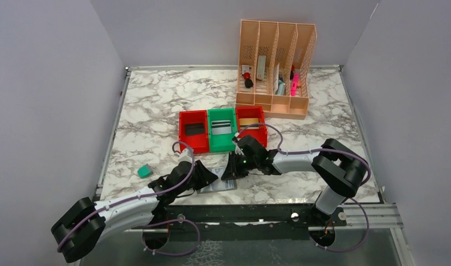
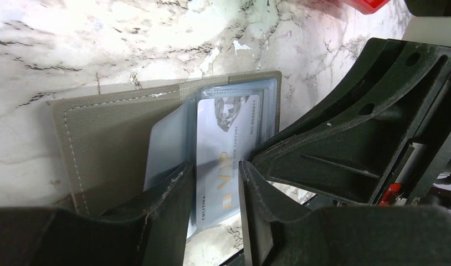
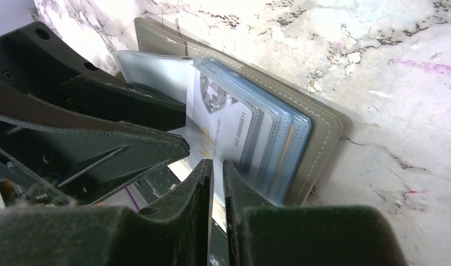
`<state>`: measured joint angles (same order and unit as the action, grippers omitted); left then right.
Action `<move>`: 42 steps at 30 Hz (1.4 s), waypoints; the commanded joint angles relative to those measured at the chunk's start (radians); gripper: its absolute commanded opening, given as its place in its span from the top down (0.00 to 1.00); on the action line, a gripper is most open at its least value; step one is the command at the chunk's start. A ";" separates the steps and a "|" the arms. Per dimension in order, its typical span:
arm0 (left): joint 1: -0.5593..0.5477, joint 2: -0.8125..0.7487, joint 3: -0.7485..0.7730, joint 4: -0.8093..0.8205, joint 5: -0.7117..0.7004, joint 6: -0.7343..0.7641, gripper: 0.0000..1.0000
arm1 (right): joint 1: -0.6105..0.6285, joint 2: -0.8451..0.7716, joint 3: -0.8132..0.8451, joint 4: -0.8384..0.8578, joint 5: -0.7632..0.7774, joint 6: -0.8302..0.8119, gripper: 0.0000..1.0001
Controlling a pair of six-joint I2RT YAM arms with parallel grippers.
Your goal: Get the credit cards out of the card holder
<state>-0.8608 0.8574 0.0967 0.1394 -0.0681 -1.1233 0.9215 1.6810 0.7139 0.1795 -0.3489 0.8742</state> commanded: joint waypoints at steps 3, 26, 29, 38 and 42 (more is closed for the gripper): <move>0.003 0.024 -0.090 -0.031 0.032 -0.033 0.62 | 0.001 0.034 -0.068 -0.114 0.097 -0.018 0.82; 0.011 -0.244 -0.095 -0.177 -0.022 -0.046 1.00 | -0.024 0.030 -0.102 -0.100 0.127 0.011 0.82; 0.012 -0.268 -0.083 -0.226 -0.039 -0.037 1.00 | -0.027 0.024 -0.104 -0.101 0.131 0.009 0.82; 0.014 -0.279 -0.032 -0.324 -0.072 -0.006 1.00 | -0.033 0.023 -0.100 -0.123 0.144 -0.002 0.82; 0.013 -0.290 -0.003 -0.376 -0.103 0.009 1.00 | -0.036 0.012 -0.105 -0.125 0.147 -0.004 0.82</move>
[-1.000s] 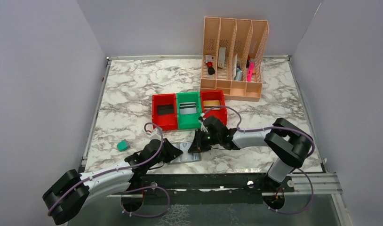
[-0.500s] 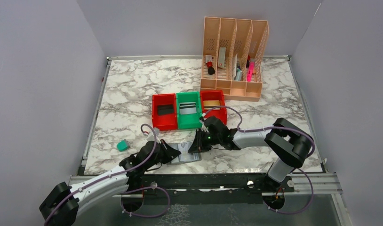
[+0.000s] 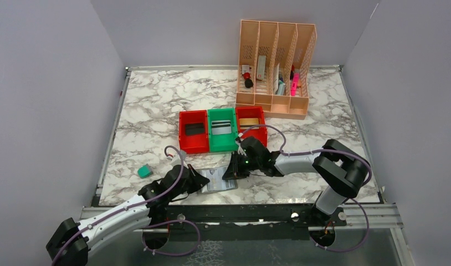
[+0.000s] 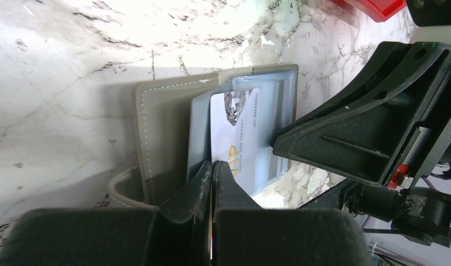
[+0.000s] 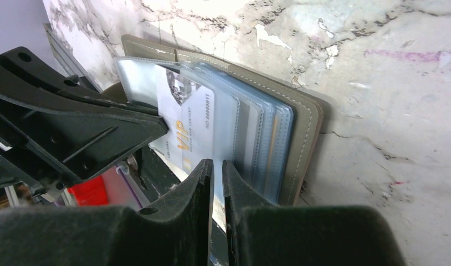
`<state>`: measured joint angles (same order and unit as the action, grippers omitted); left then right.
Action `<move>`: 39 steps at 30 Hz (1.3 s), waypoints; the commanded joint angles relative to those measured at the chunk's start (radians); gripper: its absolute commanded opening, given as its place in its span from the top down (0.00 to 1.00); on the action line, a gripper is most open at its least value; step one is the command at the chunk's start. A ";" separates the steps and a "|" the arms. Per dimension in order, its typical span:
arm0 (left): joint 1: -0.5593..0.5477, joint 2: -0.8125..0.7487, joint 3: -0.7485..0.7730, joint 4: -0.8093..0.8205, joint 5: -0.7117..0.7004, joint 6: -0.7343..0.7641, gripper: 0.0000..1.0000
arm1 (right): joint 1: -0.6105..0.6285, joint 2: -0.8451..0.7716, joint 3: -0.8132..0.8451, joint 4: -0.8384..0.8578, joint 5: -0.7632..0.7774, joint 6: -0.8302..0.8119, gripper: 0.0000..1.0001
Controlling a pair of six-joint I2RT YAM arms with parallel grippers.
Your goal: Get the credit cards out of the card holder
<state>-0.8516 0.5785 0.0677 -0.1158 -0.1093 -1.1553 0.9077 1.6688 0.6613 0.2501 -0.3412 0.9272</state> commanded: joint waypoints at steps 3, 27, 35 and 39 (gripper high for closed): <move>0.004 -0.013 0.032 -0.112 -0.056 0.046 1.00 | -0.024 0.012 -0.026 -0.216 0.123 -0.083 0.82; 0.005 0.046 0.070 -0.002 -0.005 0.093 0.97 | -0.023 0.113 0.134 -0.110 -0.231 -0.211 0.62; 0.006 0.084 0.027 0.162 0.083 0.095 0.80 | -0.023 0.134 0.034 -0.098 -0.118 -0.112 0.67; 0.006 0.104 0.023 0.190 0.099 0.099 0.76 | -0.023 0.137 0.004 -0.065 -0.107 -0.082 0.70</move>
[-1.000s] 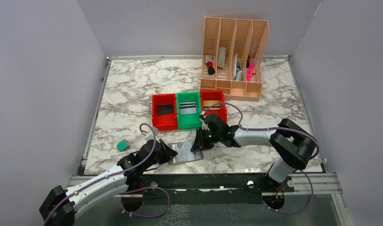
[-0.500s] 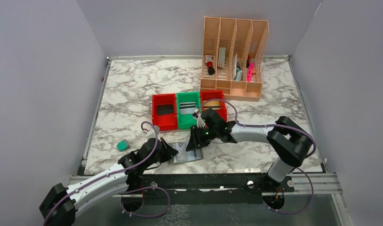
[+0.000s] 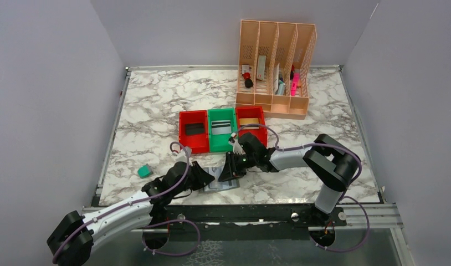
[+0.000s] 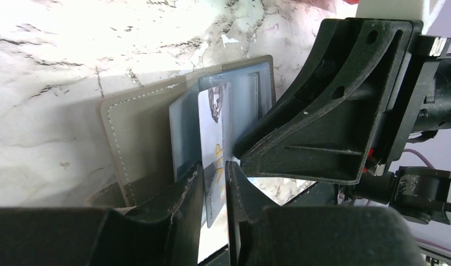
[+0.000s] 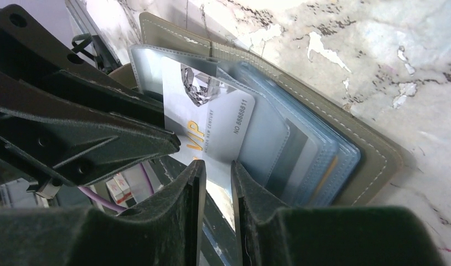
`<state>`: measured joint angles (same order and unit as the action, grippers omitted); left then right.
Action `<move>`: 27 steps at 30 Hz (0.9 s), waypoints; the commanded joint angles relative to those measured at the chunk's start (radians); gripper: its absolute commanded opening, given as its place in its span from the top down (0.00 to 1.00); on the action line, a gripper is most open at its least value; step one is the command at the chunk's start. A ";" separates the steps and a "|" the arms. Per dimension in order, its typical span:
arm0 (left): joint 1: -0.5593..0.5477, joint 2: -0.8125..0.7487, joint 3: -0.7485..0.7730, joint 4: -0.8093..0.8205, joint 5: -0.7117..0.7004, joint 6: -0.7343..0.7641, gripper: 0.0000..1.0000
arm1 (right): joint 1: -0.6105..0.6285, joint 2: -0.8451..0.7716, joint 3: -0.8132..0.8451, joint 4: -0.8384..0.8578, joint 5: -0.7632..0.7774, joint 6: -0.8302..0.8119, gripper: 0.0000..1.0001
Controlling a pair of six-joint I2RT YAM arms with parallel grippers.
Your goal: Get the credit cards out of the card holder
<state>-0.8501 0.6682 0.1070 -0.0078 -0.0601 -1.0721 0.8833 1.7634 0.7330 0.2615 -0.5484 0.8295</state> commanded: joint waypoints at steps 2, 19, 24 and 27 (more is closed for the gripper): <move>0.005 0.023 -0.015 0.095 0.060 0.020 0.74 | 0.002 0.048 -0.069 -0.072 0.100 0.020 0.71; 0.006 -0.037 0.120 -0.271 -0.119 0.057 0.97 | 0.000 0.011 -0.074 -0.140 0.212 0.029 0.73; 0.006 -0.094 0.140 -0.331 -0.144 0.059 0.99 | 0.000 -0.016 -0.074 -0.135 0.215 0.021 0.73; 0.006 -0.104 0.155 -0.343 -0.148 0.068 1.00 | 0.000 -0.048 -0.071 -0.125 0.195 0.006 0.73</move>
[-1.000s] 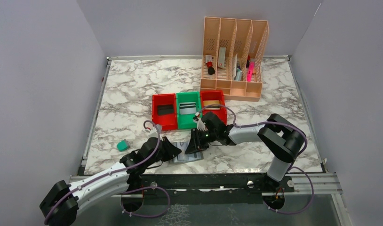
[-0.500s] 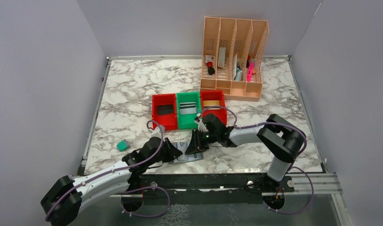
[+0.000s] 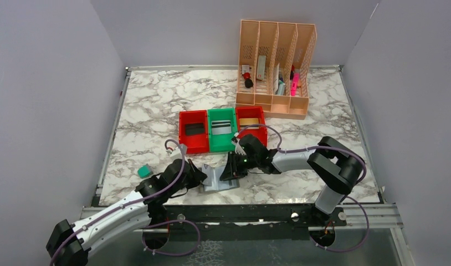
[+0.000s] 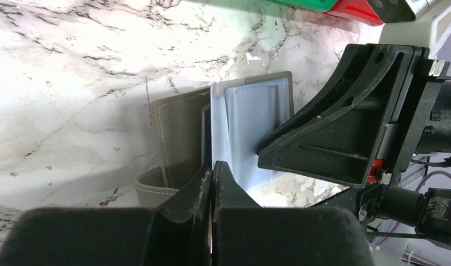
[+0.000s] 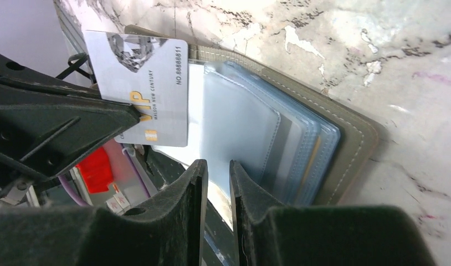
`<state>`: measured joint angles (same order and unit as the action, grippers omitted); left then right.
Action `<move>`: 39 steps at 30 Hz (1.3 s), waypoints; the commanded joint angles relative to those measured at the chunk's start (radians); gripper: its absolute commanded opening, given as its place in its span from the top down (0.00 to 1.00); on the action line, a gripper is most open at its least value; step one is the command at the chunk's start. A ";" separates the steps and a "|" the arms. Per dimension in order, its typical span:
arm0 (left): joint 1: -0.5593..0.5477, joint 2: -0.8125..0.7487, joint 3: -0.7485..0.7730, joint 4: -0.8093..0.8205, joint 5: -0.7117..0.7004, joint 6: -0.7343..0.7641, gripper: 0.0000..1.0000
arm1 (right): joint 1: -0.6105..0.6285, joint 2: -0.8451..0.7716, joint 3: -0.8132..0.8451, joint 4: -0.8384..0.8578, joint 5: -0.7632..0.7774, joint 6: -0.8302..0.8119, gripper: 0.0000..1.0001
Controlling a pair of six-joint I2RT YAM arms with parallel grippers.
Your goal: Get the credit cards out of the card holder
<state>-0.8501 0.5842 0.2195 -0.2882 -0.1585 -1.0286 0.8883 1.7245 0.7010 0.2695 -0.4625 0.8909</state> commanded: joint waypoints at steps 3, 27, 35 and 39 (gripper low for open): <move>0.005 -0.015 0.059 -0.065 -0.049 0.039 1.00 | -0.005 -0.062 -0.013 -0.148 0.077 -0.083 0.72; 0.005 0.048 0.055 -0.016 -0.012 0.056 1.00 | -0.031 0.222 0.698 -0.647 0.669 -0.400 0.77; 0.006 0.060 0.058 -0.013 -0.010 0.059 1.00 | -0.032 0.331 0.782 -0.678 0.658 -0.440 0.77; 0.006 0.064 0.060 -0.012 -0.013 0.059 1.00 | -0.032 0.369 0.798 -0.683 0.647 -0.438 0.77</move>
<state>-0.8501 0.6460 0.2684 -0.3187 -0.1761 -0.9825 0.8616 2.0499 1.4662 -0.3836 0.1673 0.4698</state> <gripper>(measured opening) 0.012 0.232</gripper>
